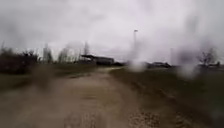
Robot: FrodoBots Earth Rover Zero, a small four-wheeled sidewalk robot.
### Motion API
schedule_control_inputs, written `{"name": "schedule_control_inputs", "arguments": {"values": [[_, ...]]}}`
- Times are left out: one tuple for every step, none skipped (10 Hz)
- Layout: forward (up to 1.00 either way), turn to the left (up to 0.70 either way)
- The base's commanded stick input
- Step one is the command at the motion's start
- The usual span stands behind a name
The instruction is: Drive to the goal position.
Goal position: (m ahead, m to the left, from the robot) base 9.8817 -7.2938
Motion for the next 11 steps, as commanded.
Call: {"name": "schedule_control_inputs", "arguments": {"values": [[1.00,0.35],[1.00,0.40],[1.00,0.40],[1.00,0.40],[1.00,0.40],[1.00,0.40],[1.00,0.25],[1.00,0.06],[1.00,0.00],[1.00,0.00],[1.00,0.00]]}}
